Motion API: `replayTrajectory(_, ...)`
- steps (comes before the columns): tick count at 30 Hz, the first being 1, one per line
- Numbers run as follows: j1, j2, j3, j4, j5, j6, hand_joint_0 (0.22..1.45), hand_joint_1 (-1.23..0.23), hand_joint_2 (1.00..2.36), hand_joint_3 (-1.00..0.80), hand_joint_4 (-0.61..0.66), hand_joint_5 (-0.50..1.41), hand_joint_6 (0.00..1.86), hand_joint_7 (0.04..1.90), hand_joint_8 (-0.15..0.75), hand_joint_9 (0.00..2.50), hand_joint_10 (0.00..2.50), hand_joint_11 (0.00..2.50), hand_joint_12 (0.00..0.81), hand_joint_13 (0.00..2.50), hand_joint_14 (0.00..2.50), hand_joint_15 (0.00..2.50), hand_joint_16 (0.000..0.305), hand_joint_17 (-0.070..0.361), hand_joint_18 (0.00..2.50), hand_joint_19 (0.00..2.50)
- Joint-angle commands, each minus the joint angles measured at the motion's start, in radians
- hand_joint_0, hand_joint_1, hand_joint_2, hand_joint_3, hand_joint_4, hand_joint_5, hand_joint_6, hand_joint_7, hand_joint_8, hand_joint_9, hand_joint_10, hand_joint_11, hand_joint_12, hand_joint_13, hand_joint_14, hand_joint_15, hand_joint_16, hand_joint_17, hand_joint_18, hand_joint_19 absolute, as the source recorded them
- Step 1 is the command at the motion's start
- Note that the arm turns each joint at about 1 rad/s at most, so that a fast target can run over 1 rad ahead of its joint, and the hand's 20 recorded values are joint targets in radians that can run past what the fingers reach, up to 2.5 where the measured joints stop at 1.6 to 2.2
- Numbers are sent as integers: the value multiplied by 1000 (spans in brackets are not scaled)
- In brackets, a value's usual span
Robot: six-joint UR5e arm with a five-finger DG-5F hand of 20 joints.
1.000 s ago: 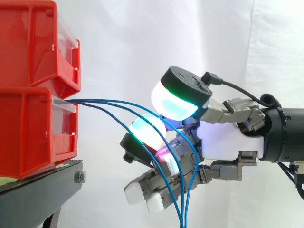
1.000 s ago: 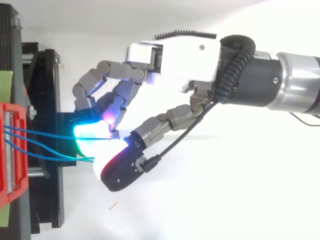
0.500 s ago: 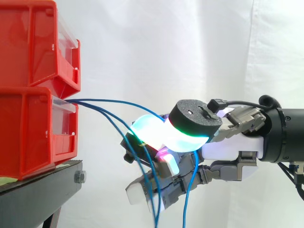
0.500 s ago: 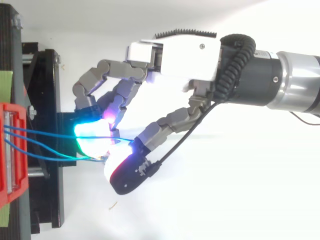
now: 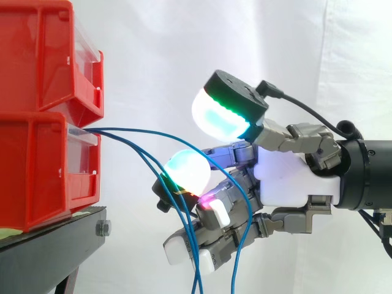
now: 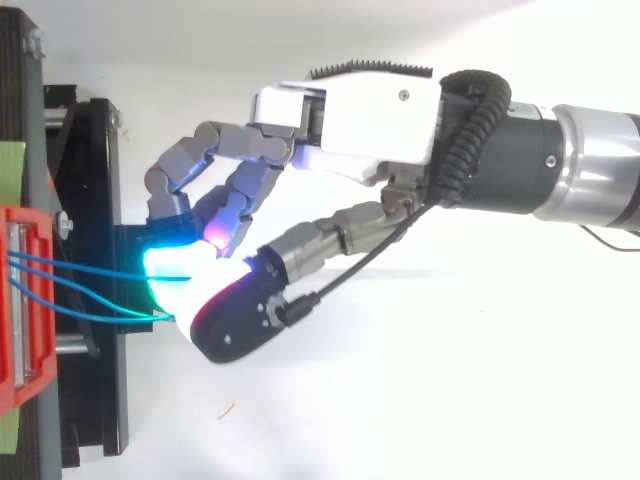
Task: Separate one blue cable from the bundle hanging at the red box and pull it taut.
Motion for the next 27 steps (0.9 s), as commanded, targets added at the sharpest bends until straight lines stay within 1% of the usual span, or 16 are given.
replayTrajectory(1, 1, 0, 0, -3, 0, 1, 580, -449, 1000, -500, 149, -121, 813, 1086, 367, 1164, 19, 798, 402, 760, 11, 329, 49, 110, 795, 365)
replayTrajectory(5, 2, 0, 0, 2, 0, -2, 602, -491, 1002, -470, 124, -123, 817, 1118, 365, 1161, 20, 794, 403, 758, 12, 343, 49, 110, 788, 378)
replayTrajectory(7, 1, 0, 0, 1, 0, -2, 587, -573, 1009, -342, 134, -128, 827, 1167, 382, 1162, 18, 795, 423, 767, 11, 338, 53, 118, 811, 369)
replayTrajectory(8, 1, 0, 0, -1, 0, -2, 585, -599, 1009, -316, 144, -127, 831, 1170, 389, 1170, 18, 786, 436, 774, 12, 332, 55, 124, 832, 346)
replayTrajectory(9, 2, -1, 0, -3, 0, -2, 575, -649, 1008, -248, 156, -134, 855, 1149, 408, 1171, 15, 783, 456, 788, 10, 331, 60, 135, 869, 325)
replayTrajectory(10, 1, 0, 0, -4, 0, -2, 572, -660, 1008, -226, 155, -135, 858, 1161, 413, 1168, 13, 787, 460, 789, 10, 338, 60, 136, 875, 318)
replayTrajectory(11, 1, 0, 0, -4, 0, -2, 565, -703, 1008, -181, 157, -139, 874, 1151, 423, 1159, 14, 792, 473, 799, 10, 332, 63, 142, 898, 307)
replayTrajectory(13, 1, -1, 0, -1, 0, -2, 573, -742, 1007, -130, 146, -144, 888, 1157, 414, 1146, 15, 808, 468, 789, 9, 326, 63, 142, 895, 307)
replayTrajectory(17, 1, 0, 0, 1, 0, -2, 589, -779, 1009, -104, 100, -148, 893, 1191, 406, 1127, 15, 806, 463, 781, 10, 334, 61, 138, 876, 309)
replayTrajectory(20, 2, 0, 0, 1, 0, -2, 606, -805, 1011, -130, 70, -157, 907, 1162, 392, 1102, 16, 818, 443, 753, 11, 330, 58, 130, 844, 320)
replayTrajectory(22, 2, -1, 0, 1, 0, -2, 612, -820, 1012, -135, 46, -160, 908, 1187, 386, 1091, 16, 815, 440, 748, 11, 330, 57, 127, 835, 325)
replayTrajectory(25, 2, 0, 0, -1, 0, -2, 646, -835, 1013, -189, 2, -167, 910, 1263, 369, 1074, 16, 836, 422, 729, 11, 334, 53, 119, 804, 336)
replayTrajectory(27, 2, -1, 0, -3, 3, 1, 661, -824, 1013, -216, -12, -172, 918, 1250, 360, 1072, 18, 875, 415, 723, 11, 333, 51, 116, 792, 337)
